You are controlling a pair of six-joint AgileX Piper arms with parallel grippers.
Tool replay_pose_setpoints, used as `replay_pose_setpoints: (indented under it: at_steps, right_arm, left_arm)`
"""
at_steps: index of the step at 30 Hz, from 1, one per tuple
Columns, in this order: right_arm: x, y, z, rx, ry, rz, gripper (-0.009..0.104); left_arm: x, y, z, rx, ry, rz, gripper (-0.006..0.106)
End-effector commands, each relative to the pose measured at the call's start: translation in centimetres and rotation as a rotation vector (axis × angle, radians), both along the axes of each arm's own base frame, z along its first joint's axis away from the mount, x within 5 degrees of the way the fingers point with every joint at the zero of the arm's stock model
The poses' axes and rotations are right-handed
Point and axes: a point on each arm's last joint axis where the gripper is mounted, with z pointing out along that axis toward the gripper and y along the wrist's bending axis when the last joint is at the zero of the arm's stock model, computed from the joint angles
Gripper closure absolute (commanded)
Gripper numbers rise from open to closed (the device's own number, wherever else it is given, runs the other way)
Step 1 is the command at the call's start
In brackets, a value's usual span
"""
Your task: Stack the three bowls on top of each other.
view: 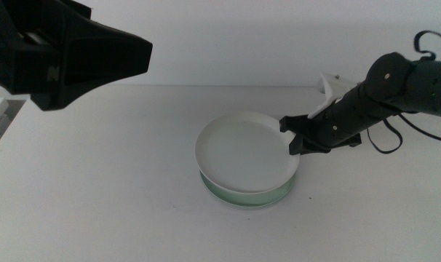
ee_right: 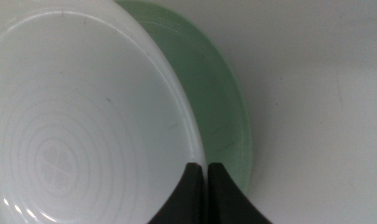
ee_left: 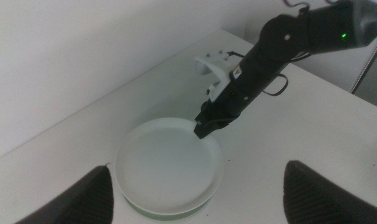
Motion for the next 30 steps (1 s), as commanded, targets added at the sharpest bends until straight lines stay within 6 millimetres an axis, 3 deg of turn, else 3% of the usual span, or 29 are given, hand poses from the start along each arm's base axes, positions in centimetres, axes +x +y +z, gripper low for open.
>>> replay_pose_setpoints:
  at_steps: [1,7,9,12,15,19,22,24,27,30]
  right_arm:
    - [0.3,0.2,-0.7,-0.014,-0.014,-0.005,0.097]
    - [0.6,0.1,-1.1,-0.018,-0.025,-0.017,0.087]
    - [0.5,0.1,-1.2,-0.024,-0.017,-0.009,0.076]
    - [0.4,0.1,-1.0,-0.031,-0.023,0.007,0.051]
    - [0.2,0.0,0.7,-0.04,-0.084,0.047,0.027]
    - [-1.0,-1.4,6.6,-0.08,-0.269,0.082,0.006]
    - [-2.7,-3.7,12.5,-0.076,-0.427,0.023,0.003]
    - [-4.6,-5.7,16.2,-0.071,-0.535,-0.034,0.003]
    - [-9.0,-8.6,21.2,-0.096,-0.663,-0.101,0.003]
    - [-13.3,-10.4,24.1,-0.137,-0.741,-0.144,0.003]
  left_arm:
    - [0.0,0.0,0.1,-0.011,-0.008,0.009,0.007]
    - [0.0,0.0,0.1,-0.011,-0.008,0.009,0.007]
    - [0.0,0.0,0.1,-0.011,-0.008,0.009,0.007]
    - [0.0,0.0,0.1,-0.011,-0.008,0.009,0.007]
    - [0.0,0.0,0.1,-0.011,-0.008,0.009,0.007]
    - [0.0,0.0,0.1,-0.011,-0.008,0.009,0.007]
    - [0.0,0.0,0.1,-0.011,-0.008,0.009,0.007]
    - [0.0,0.0,0.1,-0.011,-0.008,0.009,0.007]
    - [0.0,0.0,0.1,-0.011,-0.008,0.009,0.007]
    - [0.0,0.0,0.1,-0.011,-0.008,0.009,0.007]
